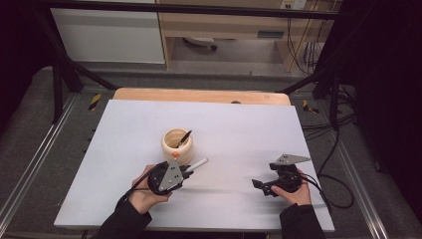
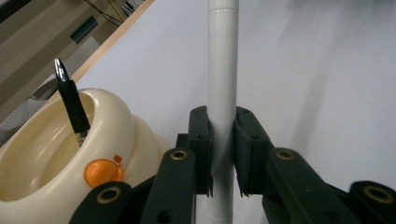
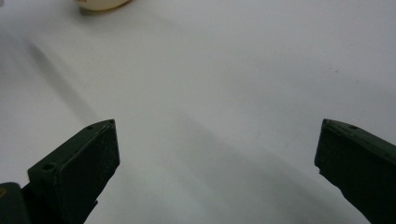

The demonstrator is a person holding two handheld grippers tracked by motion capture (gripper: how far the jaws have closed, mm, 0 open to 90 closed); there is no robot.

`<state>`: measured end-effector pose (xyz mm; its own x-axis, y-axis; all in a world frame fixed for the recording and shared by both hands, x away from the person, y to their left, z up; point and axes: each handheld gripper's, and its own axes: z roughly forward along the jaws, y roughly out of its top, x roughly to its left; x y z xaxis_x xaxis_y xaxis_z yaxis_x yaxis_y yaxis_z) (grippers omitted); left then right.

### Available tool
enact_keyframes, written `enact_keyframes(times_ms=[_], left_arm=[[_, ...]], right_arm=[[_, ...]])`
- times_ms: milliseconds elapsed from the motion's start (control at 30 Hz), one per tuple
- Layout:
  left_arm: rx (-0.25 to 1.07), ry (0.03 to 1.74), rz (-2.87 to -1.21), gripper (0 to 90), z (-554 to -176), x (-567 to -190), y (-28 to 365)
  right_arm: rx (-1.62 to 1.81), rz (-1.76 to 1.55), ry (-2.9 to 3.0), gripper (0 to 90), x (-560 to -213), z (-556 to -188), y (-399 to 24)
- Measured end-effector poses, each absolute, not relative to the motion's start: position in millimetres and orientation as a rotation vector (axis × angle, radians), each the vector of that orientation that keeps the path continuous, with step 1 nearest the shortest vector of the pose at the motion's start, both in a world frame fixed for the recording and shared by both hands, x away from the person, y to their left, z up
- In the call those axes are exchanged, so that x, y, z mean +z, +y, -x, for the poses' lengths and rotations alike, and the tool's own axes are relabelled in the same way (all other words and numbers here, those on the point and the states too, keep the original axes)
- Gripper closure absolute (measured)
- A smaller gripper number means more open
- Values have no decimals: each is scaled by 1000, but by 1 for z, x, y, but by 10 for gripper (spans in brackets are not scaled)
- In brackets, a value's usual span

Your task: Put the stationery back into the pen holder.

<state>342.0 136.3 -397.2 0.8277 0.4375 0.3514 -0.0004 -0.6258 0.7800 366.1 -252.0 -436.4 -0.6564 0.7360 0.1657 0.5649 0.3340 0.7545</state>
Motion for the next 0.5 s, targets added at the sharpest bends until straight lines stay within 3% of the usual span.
enact_keyframes(times_ms=[500], left_arm=[[589,511,-2046,776,-350,-381,154]], right_arm=[[1173,-1160,2428,7,-446,-365,-255]])
